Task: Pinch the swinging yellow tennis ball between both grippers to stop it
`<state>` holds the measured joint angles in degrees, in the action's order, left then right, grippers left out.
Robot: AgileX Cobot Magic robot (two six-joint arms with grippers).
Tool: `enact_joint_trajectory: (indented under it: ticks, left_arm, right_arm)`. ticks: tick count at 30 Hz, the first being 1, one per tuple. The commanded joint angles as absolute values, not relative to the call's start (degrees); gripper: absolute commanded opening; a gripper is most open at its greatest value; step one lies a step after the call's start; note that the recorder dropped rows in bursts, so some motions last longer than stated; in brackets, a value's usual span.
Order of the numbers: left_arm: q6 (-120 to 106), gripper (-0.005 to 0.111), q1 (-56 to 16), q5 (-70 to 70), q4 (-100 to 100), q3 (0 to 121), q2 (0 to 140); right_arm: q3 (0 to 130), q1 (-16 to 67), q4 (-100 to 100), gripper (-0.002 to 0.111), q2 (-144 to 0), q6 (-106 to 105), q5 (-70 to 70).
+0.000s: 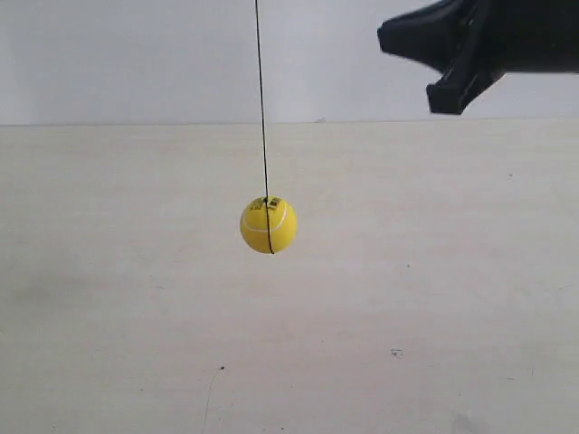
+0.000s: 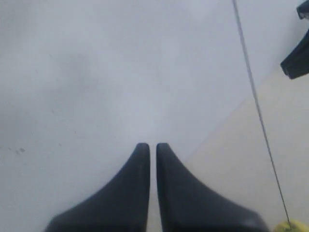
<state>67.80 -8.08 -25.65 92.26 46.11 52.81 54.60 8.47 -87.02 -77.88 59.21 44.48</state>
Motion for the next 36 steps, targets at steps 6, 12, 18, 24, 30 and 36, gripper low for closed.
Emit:
enact_joint_trajectory:
  ticks: [6,12,18,24,30,36]
  left_arm:
    - [66.0,0.005,-8.6,-18.2,85.8,40.4,24.5]
    - [66.0,0.005,-8.6,-15.9,80.5,36.4,9.7]
    - [66.6,0.005,-8.6,-15.9,79.9,31.4,0.0]
    - [71.1,0.005,-8.6,-17.3,80.3,28.2,0.0]
    - [71.1,0.005,-8.6,-19.3,80.3,24.3,0.0]
    - [71.1,0.005,-8.6,-20.3,80.3,22.5,0.0]
  right_arm:
    - [51.3,8.0,-88.8,0.000,-52.0,64.8,40.4]
    - [45.0,8.0,-88.5,0.000,-33.8,66.0,32.4]
    - [39.2,8.0,-88.6,0.000,-17.1,69.3,29.2]
    - [35.5,8.0,-89.0,0.000,-5.0,72.3,27.9]
    - [34.9,8.0,-89.3,0.000,0.0,74.2,27.6]
    - [34.9,8.0,-89.3,0.000,0.0,78.2,27.9]
